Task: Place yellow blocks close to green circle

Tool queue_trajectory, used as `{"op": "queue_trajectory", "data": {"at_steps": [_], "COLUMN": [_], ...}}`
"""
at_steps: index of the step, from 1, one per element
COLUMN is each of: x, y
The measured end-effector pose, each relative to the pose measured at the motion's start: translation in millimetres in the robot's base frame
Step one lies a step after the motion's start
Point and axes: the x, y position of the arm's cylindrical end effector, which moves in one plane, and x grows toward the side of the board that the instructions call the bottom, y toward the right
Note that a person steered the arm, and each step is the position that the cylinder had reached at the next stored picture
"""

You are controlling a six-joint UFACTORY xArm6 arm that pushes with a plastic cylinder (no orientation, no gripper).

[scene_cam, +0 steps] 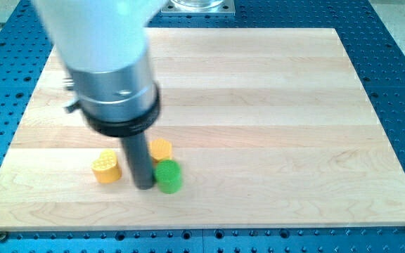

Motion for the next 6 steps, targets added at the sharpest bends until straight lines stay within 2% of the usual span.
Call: {"op": "queue_trajectory", "data": {"at_steps": [1,2,3,4,5,6], "x": [22,47,32,-6,-22,-20], "y": [-10,-95,-148,-134,-66,38]}}
